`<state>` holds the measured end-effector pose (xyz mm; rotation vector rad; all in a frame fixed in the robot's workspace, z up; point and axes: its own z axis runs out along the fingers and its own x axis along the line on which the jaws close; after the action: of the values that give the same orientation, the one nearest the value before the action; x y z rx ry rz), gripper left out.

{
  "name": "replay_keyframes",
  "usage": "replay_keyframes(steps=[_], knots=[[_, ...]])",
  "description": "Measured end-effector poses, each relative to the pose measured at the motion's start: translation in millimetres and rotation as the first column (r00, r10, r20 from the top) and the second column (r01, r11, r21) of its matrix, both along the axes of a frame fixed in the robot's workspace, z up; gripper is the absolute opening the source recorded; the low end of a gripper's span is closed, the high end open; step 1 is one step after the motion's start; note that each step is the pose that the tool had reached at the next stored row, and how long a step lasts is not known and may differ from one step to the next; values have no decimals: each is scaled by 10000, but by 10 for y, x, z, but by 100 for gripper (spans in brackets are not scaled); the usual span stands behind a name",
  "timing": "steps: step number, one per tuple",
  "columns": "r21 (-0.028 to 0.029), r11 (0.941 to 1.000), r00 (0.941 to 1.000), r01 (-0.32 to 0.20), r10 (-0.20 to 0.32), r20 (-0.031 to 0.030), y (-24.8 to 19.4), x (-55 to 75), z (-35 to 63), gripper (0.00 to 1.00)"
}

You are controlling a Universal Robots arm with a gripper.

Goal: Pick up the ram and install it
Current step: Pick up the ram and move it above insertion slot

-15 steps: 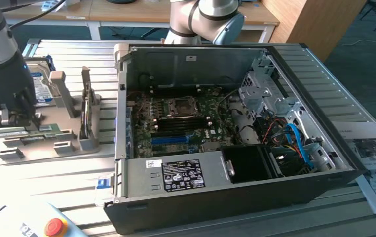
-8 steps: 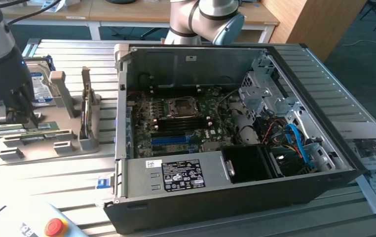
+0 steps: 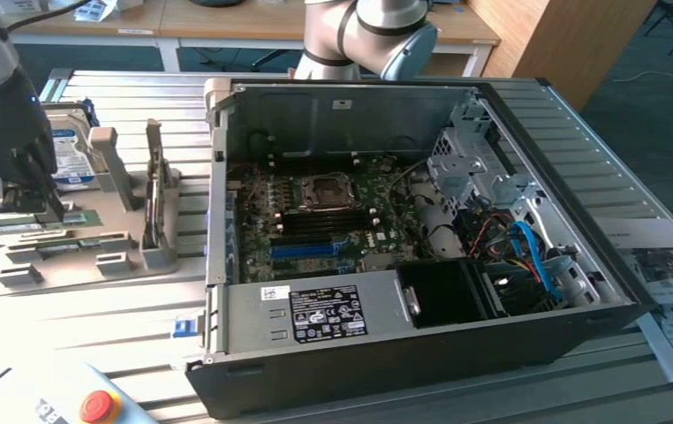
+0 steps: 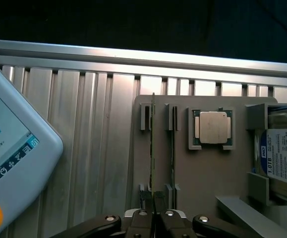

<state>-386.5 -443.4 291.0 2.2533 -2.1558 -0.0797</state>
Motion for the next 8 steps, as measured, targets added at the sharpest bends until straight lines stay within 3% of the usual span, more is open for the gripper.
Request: replay_keyframes(steps=[8], knots=[[-5,10000,10000,-1,1,0,0,0,127,12]])
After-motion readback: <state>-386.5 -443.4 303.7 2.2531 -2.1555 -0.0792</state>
